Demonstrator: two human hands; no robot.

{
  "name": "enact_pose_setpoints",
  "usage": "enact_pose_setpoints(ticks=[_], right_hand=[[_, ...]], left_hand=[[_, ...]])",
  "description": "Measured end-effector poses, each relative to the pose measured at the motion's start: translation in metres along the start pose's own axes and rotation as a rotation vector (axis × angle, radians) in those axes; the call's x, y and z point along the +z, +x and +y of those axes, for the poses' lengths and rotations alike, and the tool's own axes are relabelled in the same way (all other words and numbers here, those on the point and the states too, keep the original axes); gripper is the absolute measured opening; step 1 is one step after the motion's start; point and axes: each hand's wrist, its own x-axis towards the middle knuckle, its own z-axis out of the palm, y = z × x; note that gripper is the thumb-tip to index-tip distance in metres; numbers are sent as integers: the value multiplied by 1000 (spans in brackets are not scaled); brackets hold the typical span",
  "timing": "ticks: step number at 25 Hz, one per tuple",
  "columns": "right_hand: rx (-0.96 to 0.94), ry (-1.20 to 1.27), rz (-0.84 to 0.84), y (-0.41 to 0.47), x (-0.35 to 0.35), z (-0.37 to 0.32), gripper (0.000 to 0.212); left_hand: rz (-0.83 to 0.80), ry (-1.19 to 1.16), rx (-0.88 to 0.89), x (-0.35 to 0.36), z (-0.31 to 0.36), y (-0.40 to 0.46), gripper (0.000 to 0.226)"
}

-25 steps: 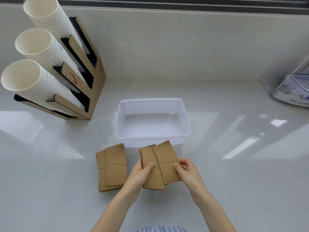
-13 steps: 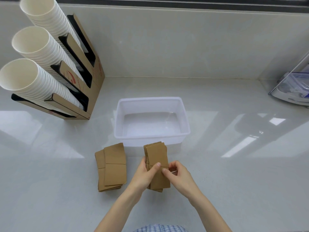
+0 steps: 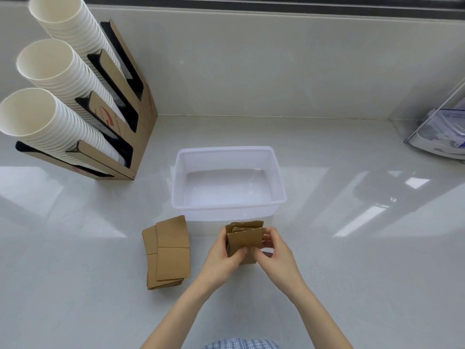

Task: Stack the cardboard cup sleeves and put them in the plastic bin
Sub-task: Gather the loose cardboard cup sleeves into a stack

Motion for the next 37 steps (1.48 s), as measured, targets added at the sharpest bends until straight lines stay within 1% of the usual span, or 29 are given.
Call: enact_pose_setpoints(ticks=[3,7,12,14,17,20,22,24,30,33,35,37], right_hand=[[-4,-47,-19,0,2,6,29],[10,-101,-43,1,9,12,31],[5,-76,-7,2,15,10,28],[-12,-83,-9,2,14,10,26],[-29,-110,-10,0,14,12,31],[-33,-97,-18,-2,16,13,39],[-38,-122,-29,-1,18,16,35],[-50,-199,-44,-1,20,19,31],[-91,-275,-49,0,28,16,44],[-88,-258,-36,0,27,16,41],[-80,-214,-7,0,23,16,36],[-93,-156,28,-1,20,15,35]], left_hand=[[23,12,-13,2,-9,0,43],[4,-12,-22,2,-11,-3,45],[51,-59,46,7,-8,-2,48],[73,-55,66,7,-9,0,45],[100,-49,77,6,-13,1,43],[98,-50,60,5,-16,0,42],[80,-50,32,4,-18,0,43],[72,-52,1,4,-21,0,43],[54,-44,-17,6,-22,2,41],[51,-16,-8,6,-23,3,40],[40,24,4,5,-23,2,39],[20,66,31,4,-24,2,39]])
